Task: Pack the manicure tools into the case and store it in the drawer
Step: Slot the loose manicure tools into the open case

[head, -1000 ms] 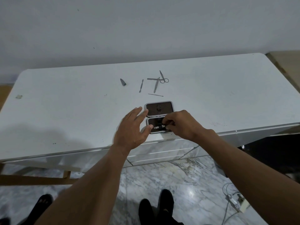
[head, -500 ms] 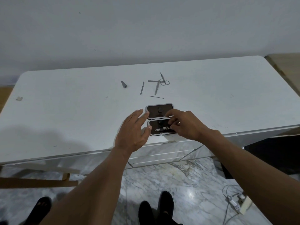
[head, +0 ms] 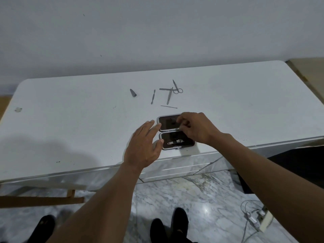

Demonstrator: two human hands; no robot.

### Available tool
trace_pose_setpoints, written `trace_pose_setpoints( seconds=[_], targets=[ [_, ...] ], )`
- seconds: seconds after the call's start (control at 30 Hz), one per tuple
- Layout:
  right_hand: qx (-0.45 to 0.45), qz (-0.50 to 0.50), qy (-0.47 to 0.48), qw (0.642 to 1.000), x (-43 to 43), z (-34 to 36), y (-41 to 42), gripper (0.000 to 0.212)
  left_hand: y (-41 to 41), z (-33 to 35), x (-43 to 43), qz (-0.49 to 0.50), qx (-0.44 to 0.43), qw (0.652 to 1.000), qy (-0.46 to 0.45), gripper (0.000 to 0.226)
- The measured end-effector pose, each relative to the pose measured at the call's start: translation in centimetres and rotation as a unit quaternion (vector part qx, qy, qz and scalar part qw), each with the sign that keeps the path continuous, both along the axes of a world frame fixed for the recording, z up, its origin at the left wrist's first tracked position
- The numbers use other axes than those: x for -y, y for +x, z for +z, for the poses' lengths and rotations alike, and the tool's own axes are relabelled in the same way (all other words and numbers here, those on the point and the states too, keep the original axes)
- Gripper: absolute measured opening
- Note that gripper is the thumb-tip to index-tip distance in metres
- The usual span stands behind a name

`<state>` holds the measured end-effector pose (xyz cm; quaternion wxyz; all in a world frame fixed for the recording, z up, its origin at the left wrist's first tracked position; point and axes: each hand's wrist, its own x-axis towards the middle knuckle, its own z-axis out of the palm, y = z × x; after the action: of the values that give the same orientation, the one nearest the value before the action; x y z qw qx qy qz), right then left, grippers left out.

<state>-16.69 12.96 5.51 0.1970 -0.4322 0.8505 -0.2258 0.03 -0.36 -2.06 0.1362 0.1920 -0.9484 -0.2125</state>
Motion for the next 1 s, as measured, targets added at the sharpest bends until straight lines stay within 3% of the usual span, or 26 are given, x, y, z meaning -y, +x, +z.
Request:
trace_pose_setpoints(
  seconds=[0.23, 0.6, 0.67, 0.73, 0.8, 0.83, 0.9, 1.0],
  targets=[
    [-0.046, 0.010, -0.016, 0.999, 9.9, 0.2, -0.9, 0.019, -0.2, 0.0, 0.0, -0.008, -0.023, 1.000, 0.003, 0.054],
    [-0.081, 0.033, 0.055, 0.995, 21.9, -1.8, -1.3, 0.016, -0.3, -0.2, 0.4, -0.021, -0.002, 1.000, -0.004, 0.056],
    [-0.069, 0.022, 0.057, 0.996, 22.4, -1.7, -1.4, 0.006, -0.4, 0.0, 0.4, -0.021, 0.003, 1.000, -0.005, 0.056],
    [-0.047, 0.007, 0.062, 0.997, 22.5, -1.6, -1.4, 0.022, -0.4, 0.1, 0.5, -0.021, 0.001, 1.000, -0.008, 0.055],
    [-0.006, -0.017, 0.053, 0.998, 22.1, -1.4, -1.3, 0.014, -0.3, 0.2, 0.3, -0.018, 0.003, 1.000, -0.011, 0.055],
    [0.014, -0.033, 0.032, 0.999, 21.6, -1.2, -1.4, 0.004, -0.3, 0.1, 0.3, -0.014, 0.004, 1.000, -0.009, 0.055],
    [0.045, -0.067, -0.017, 0.997, 20.1, -0.6, -1.6, 0.015, -0.3, 0.1, 0.3, -0.008, 0.006, 1.000, -0.009, 0.055],
    [0.094, -0.094, -0.072, 0.989, 16.3, 0.6, -1.4, 0.012, -0.3, 0.0, 0.4, -0.024, -0.013, 0.999, -0.028, 0.054]
  ],
)
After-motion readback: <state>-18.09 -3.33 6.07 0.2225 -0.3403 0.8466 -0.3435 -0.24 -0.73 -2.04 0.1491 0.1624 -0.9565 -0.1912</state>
